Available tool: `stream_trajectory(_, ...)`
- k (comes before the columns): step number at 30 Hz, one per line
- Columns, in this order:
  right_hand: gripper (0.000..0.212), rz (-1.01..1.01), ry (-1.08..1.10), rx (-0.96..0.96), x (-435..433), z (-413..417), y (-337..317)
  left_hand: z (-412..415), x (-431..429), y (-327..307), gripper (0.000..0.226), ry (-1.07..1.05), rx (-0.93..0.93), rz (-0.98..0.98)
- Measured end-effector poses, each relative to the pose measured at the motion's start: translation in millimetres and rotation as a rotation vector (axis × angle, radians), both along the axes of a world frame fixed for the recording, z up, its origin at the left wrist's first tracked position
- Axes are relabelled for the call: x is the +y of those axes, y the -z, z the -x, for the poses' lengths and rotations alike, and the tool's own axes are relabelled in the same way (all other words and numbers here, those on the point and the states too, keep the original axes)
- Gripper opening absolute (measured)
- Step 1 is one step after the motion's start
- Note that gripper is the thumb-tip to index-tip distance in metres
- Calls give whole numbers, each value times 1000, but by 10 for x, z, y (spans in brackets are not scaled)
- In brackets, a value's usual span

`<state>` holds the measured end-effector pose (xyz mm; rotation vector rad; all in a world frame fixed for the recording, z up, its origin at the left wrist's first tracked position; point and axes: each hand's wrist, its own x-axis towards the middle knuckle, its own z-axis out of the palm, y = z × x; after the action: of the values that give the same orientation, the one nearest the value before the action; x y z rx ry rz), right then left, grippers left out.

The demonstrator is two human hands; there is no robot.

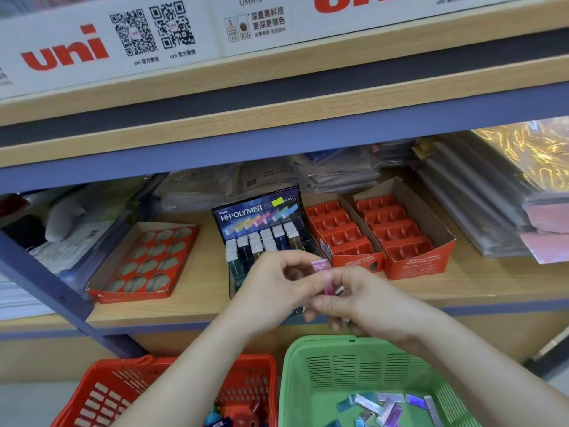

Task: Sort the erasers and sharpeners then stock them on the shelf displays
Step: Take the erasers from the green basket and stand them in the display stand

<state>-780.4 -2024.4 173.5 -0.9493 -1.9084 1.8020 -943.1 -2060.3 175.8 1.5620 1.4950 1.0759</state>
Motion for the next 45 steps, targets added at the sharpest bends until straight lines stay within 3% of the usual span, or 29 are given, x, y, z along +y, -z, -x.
stream_trajectory(2, 11, -25, -35, -6, -12, 2, 11, -33, -25, -3, 9, -45, -82, -25)
stream_trajectory(6, 21, 8, -26, -19, 14, -34, 17, 43, -40, -145, 23, -213, -537, -3)
stream_trajectory(7, 18, 18, -1, -23, 27, -46, 17, 101, -43, -195, 23, -229, -525, 6)
stream_trajectory(9, 15, 53, 59, -16, 56, -63, 22, 240, -52, -275, 20, -244, -330, -2)
stream_trajectory(13, 18, 155, 154, 12, 113, -77, 30, 464, -14, -309, 26, -291, 274, -28)
stream_trajectory(15, 18, 170, 166, 25, 133, -83, 30, 500, 0, -280, 25, -203, 568, 16)
stream_trajectory(17, 19, 171, 168, 28, 139, -85, 29, 503, 2, -236, 30, -82, 713, 70)
stream_trajectory(20, 19, 181, 169, 36, 139, -81, 33, 491, -11, -210, 32, -39, 786, 76)
stream_trajectory(24, 19, 181, 162, 32, 138, -80, 35, 494, 9, -194, 13, -138, 817, -5)
stream_trajectory(29, 19, 195, 172, 44, 115, -88, 10, 475, 45, -141, 18, -102, 1007, -99)
stream_trajectory(36, 23, 242, 273, 83, 132, -89, 34, 401, 116, -47, 29, -203, 907, -232)
stream_trajectory(45, 17, 372, 394, 215, 187, -103, 76, 458, 91, 22, 30, -143, 1017, -328)
